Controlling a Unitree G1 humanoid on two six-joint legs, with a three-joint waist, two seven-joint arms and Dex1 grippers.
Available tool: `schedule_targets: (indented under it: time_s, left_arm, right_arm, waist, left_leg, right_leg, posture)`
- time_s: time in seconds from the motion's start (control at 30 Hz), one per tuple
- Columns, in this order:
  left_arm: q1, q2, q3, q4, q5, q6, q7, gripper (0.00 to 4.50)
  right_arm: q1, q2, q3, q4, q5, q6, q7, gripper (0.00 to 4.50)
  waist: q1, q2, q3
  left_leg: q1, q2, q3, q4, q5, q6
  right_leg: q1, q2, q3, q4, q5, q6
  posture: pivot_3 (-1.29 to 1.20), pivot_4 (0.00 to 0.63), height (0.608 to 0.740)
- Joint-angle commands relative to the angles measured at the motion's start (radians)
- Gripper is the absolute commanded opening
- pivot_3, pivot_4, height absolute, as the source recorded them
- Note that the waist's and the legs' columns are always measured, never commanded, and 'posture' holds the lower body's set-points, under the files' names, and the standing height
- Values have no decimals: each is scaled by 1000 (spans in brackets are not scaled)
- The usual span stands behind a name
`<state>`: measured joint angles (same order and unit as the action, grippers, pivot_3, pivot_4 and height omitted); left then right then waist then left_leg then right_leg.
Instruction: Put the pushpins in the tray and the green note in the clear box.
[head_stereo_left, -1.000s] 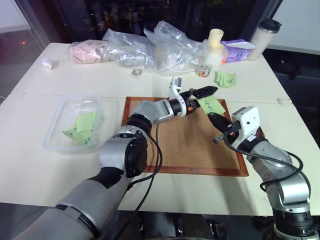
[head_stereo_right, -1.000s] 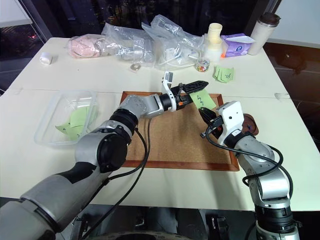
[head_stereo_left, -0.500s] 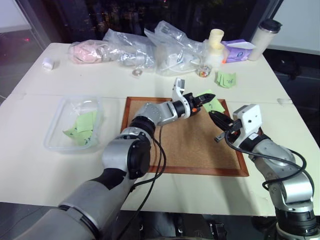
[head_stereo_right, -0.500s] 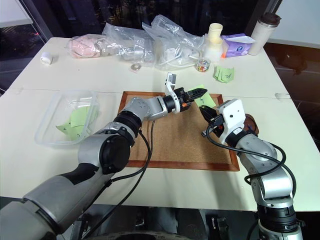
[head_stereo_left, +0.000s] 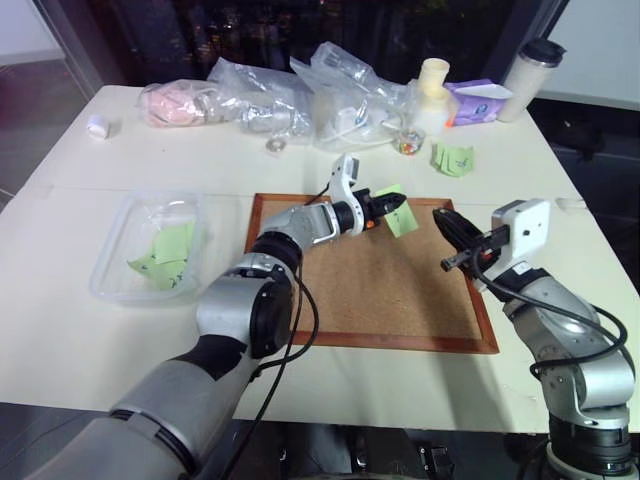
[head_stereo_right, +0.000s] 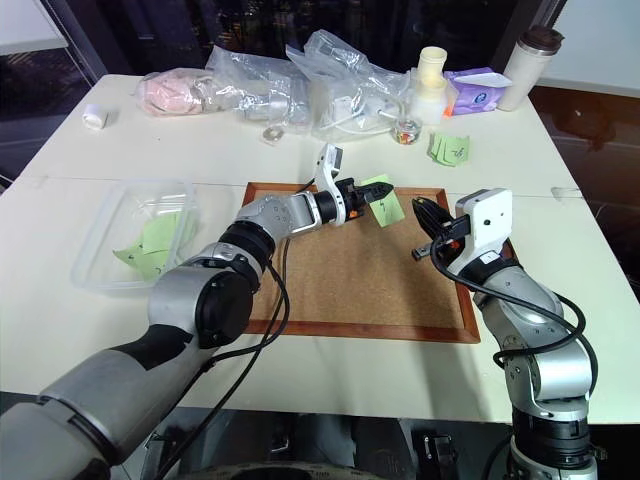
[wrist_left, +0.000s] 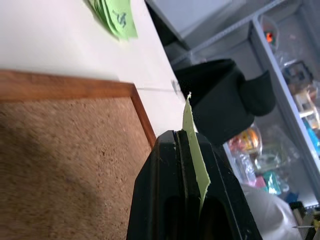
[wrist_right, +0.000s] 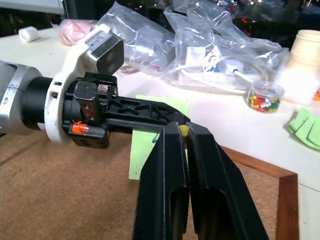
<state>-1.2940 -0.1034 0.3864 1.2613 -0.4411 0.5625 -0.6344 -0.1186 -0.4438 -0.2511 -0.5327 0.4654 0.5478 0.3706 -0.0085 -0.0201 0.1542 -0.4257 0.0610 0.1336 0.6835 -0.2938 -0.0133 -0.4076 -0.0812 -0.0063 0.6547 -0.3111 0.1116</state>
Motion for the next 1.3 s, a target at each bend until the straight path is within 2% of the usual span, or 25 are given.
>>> schedule_targets:
  time_s: [0.03,0.17,0.33,0.53,0.67,0.83,0.87,0.93,1.03,1.1,1.13,1.3]
  left_arm:
    - [-20,15,-55,-54,41,-28,-64,75]
    - [40,62,-317,-243,223,-182,-278,75]
    - [136,153,-468,-484,289,-297,-434,75]
    - [183,227,-482,-666,258,-320,-484,75]
    - [194,224,-429,-682,191,-237,-446,75]
    - [215,243,-443,-717,192,-220,-437,75]
    - [219,246,-447,-726,194,-218,-435,0]
    - [222,249,-445,-737,202,-222,-409,0]
    - [206,246,-423,-745,193,-206,-349,0]
    - [209,252,-420,-770,179,-190,-343,0]
    - [212,253,-420,-781,176,-184,-341,0]
    - [234,273,-433,-836,171,-161,-332,0]
  right_arm:
    - [-7,17,-102,17,20,6,-72,0]
    - [0,-16,-196,164,-25,35,-144,0]
    - [14,-58,-215,287,-48,59,-140,0]
    - [-12,-97,-213,416,-71,16,-95,0]
    - [-41,-114,-177,478,-89,3,-65,0]
    - [-61,-113,-156,511,-112,-14,-58,0]
    - [-62,-113,-154,515,-115,-18,-57,651]
    - [-69,-111,-154,520,-121,-26,-57,1394]
    - [-78,-105,-151,517,-124,-33,-58,2894]
    - [-76,-99,-147,507,-121,-30,-59,4069]
    - [-75,-97,-146,503,-120,-28,-59,4466]
    - [-69,-85,-150,477,-111,-21,-66,4466]
  waist:
    - [-1,0,0]
    - [-1,0,0]
    - [-6,3,-1]
    - [-3,4,-1]
    - [-3,4,-1]
    - [-5,4,-1]
    - [-4,4,-1]
    - [-4,4,-1]
    - [-4,4,-1]
    - [-4,4,-1]
    - [-4,4,-1]
    - [-4,4,-1]
  left_leg:
    - [0,0,0,0,0,0]
    - [0,0,0,0,0,0]
    - [1,0,1,-1,0,-1]
    - [1,1,1,1,1,-1]
    - [2,0,0,1,1,-1]
    - [2,1,0,1,1,-1]
    - [2,1,0,1,1,-1]
    - [2,1,0,1,1,-1]
    - [2,1,0,2,1,-1]
    - [2,1,0,2,1,-1]
    - [2,1,0,2,1,-1]
    - [2,1,0,2,1,-1]
  right_leg:
    - [0,0,0,0,0,0]
    - [0,0,0,0,0,0]
    - [0,1,0,1,0,0]
    - [0,0,1,3,0,0]
    - [1,0,1,3,0,0]
    - [0,0,1,3,0,0]
    - [0,0,1,4,0,0]
    - [0,0,1,4,0,0]
    - [0,0,1,4,0,0]
    - [0,0,1,4,0,0]
    - [0,0,1,4,0,0]
    - [0,0,1,4,0,0]
  posture:
    - [0,150,735]
    - [0,150,735]
    - [0,150,735]
    - [0,150,735]
    - [0,150,735]
    - [0,150,735]
    - [0,150,735]
    - [0,150,735]
    - [0,150,735]
    - [0,150,735]
    - [0,150,735]
    - [0,150,735]
